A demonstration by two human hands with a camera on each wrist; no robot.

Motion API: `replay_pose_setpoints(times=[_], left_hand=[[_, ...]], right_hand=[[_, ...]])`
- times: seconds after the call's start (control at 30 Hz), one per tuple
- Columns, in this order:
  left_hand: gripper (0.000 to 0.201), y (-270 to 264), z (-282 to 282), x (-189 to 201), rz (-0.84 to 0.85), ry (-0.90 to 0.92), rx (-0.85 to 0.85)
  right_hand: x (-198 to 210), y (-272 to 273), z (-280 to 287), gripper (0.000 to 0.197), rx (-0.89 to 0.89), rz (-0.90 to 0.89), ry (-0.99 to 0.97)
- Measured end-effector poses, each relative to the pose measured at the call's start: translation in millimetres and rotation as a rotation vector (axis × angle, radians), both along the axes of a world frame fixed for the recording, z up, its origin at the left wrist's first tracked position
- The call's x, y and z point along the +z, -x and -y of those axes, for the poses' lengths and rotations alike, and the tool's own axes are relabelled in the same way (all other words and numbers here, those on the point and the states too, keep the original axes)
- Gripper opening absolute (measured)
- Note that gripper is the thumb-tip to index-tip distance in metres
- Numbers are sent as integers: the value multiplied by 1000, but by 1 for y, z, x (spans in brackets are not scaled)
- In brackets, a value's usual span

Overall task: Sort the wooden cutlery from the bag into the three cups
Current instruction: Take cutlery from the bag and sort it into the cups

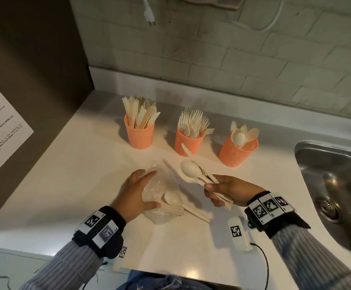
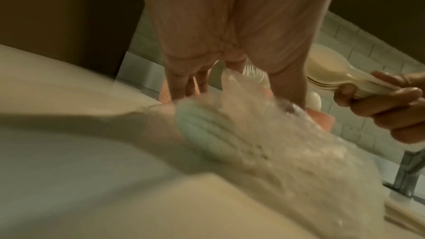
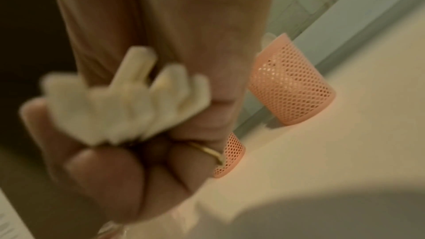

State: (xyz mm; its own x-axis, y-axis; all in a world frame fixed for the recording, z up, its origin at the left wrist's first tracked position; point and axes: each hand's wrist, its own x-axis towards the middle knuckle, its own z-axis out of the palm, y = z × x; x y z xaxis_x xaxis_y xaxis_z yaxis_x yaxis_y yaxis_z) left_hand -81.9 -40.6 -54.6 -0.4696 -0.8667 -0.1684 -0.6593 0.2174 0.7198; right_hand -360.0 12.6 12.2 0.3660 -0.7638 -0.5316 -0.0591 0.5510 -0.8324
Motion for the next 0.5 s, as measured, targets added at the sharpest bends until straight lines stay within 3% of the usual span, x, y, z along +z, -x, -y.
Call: replay_pose_setpoints(times=[0.17,0.3,0.5], left_hand=[[50,6,1,27,-134,235,146],[19,26,-3,41,-68,340,37],[33,64,2,31,558,306,-271]], right_hand=[[-2,-6,-8,10,-235,200,78],[-2,-8,-15,19,-313,249,160],[-2,-9,-23,12,-392,350,193]])
